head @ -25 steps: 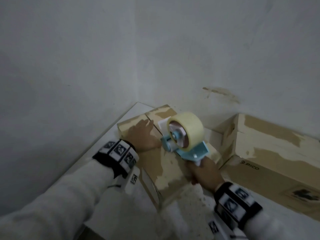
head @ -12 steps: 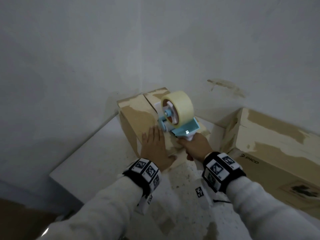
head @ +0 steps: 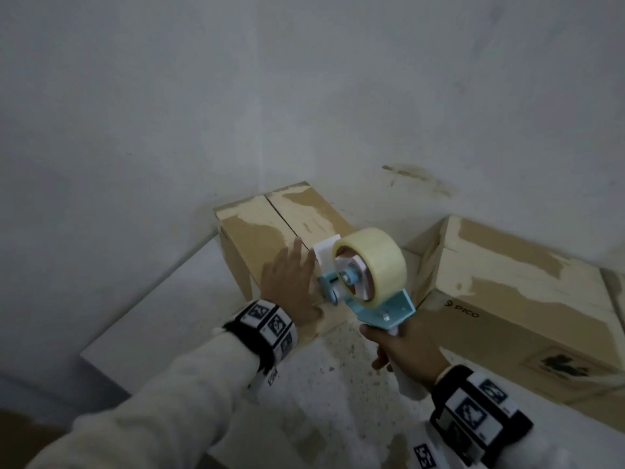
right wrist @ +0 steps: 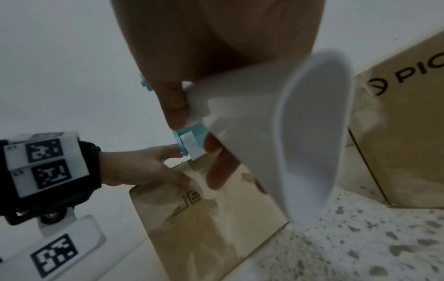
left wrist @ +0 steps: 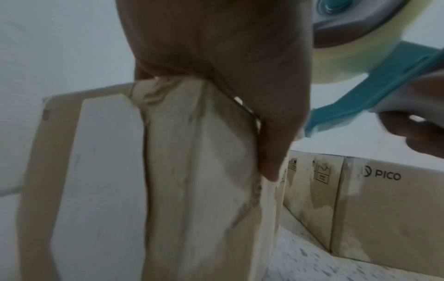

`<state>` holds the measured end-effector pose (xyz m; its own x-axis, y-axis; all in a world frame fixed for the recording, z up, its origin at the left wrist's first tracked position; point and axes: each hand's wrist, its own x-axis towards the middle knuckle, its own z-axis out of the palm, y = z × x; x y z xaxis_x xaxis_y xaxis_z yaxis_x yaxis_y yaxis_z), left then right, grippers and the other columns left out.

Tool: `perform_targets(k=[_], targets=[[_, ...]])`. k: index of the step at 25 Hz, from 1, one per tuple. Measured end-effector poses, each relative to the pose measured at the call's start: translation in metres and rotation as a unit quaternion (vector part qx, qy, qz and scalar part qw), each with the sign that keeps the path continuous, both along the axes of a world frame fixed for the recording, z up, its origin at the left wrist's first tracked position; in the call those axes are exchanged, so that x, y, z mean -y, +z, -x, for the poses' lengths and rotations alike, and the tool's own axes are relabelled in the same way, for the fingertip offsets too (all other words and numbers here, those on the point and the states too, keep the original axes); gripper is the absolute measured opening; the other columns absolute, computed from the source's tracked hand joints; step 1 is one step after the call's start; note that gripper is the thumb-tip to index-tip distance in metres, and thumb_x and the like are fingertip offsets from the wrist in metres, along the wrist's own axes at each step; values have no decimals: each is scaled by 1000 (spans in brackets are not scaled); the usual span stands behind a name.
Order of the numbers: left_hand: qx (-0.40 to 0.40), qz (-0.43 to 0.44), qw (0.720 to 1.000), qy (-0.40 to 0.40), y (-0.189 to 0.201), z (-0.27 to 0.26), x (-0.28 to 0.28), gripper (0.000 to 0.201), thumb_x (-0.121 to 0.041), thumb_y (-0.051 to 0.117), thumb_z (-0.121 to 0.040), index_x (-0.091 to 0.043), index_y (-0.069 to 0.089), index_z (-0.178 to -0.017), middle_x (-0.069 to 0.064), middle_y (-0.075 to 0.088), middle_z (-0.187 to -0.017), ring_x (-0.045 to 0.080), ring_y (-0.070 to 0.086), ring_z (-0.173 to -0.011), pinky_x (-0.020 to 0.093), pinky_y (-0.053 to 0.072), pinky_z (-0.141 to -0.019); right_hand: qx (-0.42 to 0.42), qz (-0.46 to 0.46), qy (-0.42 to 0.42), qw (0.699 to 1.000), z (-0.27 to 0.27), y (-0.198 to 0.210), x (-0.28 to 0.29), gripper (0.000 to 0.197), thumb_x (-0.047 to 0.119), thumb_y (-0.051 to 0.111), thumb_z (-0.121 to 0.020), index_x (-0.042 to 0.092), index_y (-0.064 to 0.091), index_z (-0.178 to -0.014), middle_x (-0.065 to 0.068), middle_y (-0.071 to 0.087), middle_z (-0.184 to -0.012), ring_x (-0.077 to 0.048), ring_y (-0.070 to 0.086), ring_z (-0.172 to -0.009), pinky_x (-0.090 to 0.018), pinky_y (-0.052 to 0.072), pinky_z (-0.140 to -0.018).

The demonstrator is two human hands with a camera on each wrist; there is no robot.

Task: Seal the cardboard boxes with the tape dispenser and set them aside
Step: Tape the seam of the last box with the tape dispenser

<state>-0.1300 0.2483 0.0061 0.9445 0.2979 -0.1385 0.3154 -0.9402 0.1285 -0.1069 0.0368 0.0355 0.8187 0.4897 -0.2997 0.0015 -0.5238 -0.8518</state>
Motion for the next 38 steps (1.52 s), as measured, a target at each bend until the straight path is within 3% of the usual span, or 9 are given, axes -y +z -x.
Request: perform_targets(k=[3,6,8,11,14,20,25,29,38], targets=[[-36,-73,986,-146,6,-13,-4,94,-55,55,-79,-26,2,-151,1,-4,-160,27,-7,-147,54,5,-118,29,35,12,999,-9,1,-1,18,6,70,-74,18,58,-69,1,60,-63,-16,59,-57,-26,46,-53],[-63,-94,972,-205,2,-18,-5,79,-48,49,-86,-26,10,-151,0,-2,-160,24,-8,-147,53,-1,-118,-21,4,-17,1000,-9,1,-8,26,-7,58,-75,11,47,-61,-3,47,-51,-13,45,-40,-28,39,-47],[-68,-88,971,-212,0,-19,-5,76,-47,48,-88,-27,10,-151,0,-3,-160,23,-8,-147,51,1,-119,-29,-18,-29,999,-9,0,-12,28,-4,60,-78,10,45,-58,0,43,-39,-13,38,-32,-30,37,-47],[-76,-79,971,-211,-2,-21,-5,77,-46,49,-88,-27,10,-151,-1,-4,-160,22,-8,-147,50,2,-119,-17,-31,-39,999,-6,1,-8,24,3,66,-78,9,49,-62,1,42,-35,-16,36,-30,-30,37,-45],[-75,-91,971,-207,-4,-21,-6,81,-46,50,-88,-25,5,-152,0,-5,-160,24,-6,-148,50,6,-119,-41,-40,-67,996,3,-2,11,20,-3,62,-76,7,47,-66,-6,39,-44,-18,31,-36,-33,33,-48],[-87,-86,971,-206,-1,-19,-7,83,-47,44,-91,-24,-9,-150,2,-15,-159,23,-10,-148,46,4,-119,-91,-41,-105,989,21,-16,49,15,-7,59,-74,5,51,-72,-2,39,-44,-18,31,-41,-31,30,-48],[-79,31,989,-121,3,-28,9,68,-51,25,-97,-21,-1,-152,2,-10,-160,21,-9,-148,47,0,-119,-93,-16,-104,990,15,-25,42,12,-2,62,-74,6,54,-73,-6,42,-47,-18,33,-39,-30,32,-46],[-76,-24,995,-52,-9,-35,25,73,-52,25,-96,-18,-9,-151,6,-16,-159,29,-12,-147,52,1,-118,-91,18,-90,992,8,-39,30,11,1,61,-72,7,52,-71,-7,42,-47,-18,33,-36,-30,34,-46],[-73,-28,996,-48,-10,-39,22,67,-40,27,-98,-17,-7,-151,7,-11,-160,31,-8,-147,51,4,-119,-94,37,-50,994,-13,-53,20,21,-1,59,-76,12,51,-62,-6,43,-42,-22,37,-36,-29,35,-43]])
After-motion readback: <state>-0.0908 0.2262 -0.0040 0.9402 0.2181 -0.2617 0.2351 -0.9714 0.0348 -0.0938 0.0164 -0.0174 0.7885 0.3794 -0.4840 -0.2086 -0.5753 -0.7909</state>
